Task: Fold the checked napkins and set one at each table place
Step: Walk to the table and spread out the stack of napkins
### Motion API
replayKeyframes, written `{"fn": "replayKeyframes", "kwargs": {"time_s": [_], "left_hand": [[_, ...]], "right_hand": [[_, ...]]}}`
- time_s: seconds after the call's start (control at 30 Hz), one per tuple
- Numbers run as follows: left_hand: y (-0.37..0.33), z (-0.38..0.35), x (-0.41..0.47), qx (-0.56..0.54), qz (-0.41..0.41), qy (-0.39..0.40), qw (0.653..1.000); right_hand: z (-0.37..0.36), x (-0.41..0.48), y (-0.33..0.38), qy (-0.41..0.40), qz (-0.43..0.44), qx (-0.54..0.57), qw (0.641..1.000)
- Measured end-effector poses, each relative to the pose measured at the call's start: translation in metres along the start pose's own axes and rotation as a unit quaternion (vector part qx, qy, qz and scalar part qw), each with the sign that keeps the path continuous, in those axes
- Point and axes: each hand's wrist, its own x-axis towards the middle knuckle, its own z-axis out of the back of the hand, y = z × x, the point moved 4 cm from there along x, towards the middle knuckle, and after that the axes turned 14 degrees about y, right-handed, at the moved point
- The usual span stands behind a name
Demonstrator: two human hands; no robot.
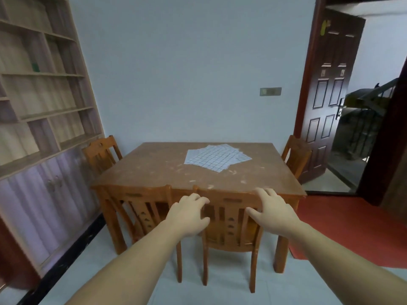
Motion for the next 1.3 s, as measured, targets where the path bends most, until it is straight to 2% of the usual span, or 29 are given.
{"fn": "replayKeyframes", "kwargs": {"time_s": [0.33,0.57,0.77,1.0,1.3], "left_hand": [[0.022,0.052,0.214,-0.007,-0.005,-0.009,1.000],[0.086,0.050,0.399,-0.019,-0.017,0.002,1.000],[0.161,0.039,0.556,-0.078,-0.001,0.053,0.996],[0.204,0.016,0.666,-0.108,0.016,0.102,0.989],[0.231,-0.027,0.727,-0.106,0.047,0.129,0.985]], "right_hand": [[0.052,0.206,-0.039,0.003,-0.002,-0.028,1.000],[0.028,0.385,-0.051,0.025,-0.004,-0.048,0.999],[-0.004,0.544,-0.059,0.083,-0.057,-0.027,0.995],[-0.039,0.657,-0.067,0.136,-0.082,-0.008,0.987],[-0.097,0.738,-0.088,0.207,-0.081,0.007,0.975]]}}
